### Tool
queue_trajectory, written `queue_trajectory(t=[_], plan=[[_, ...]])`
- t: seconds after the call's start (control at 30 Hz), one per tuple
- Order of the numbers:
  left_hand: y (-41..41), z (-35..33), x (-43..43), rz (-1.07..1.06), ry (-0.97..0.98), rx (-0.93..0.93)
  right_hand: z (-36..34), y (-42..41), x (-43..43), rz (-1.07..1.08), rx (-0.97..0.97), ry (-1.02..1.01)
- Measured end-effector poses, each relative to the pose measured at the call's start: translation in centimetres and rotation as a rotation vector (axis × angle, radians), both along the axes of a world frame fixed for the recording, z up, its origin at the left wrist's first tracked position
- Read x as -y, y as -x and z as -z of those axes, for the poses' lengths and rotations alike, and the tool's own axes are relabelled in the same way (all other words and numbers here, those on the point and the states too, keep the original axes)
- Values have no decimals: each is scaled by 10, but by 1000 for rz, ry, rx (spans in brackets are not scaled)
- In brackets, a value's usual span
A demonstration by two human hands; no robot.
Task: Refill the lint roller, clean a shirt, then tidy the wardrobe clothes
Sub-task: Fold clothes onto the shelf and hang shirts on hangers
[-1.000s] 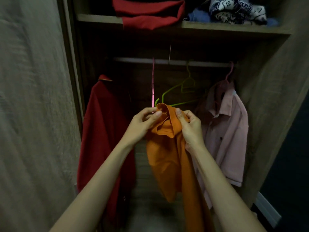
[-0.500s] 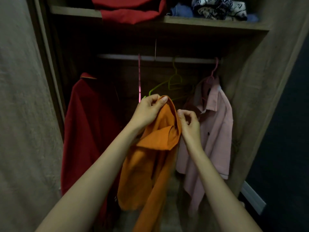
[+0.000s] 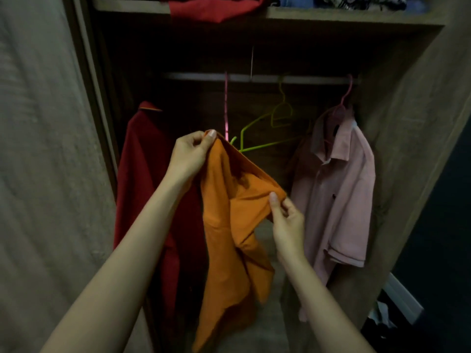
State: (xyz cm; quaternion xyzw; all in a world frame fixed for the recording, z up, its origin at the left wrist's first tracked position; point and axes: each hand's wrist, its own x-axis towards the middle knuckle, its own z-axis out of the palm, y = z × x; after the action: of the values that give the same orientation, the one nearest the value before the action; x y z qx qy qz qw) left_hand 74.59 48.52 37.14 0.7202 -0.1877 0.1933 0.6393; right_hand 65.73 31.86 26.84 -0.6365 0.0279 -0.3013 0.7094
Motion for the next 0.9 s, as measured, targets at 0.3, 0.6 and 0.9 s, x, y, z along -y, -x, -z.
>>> queue_trajectory(t=[0.3, 0.6, 0.9], plan=[[5, 26, -35, 76, 54, -248, -42, -22, 5, -10, 62, 27], [1, 31, -59, -60, -523, 61, -66, -21, 28, 89, 161, 36], [10, 43, -81, 387, -402, 78, -68, -17, 42, 147, 78, -34]])
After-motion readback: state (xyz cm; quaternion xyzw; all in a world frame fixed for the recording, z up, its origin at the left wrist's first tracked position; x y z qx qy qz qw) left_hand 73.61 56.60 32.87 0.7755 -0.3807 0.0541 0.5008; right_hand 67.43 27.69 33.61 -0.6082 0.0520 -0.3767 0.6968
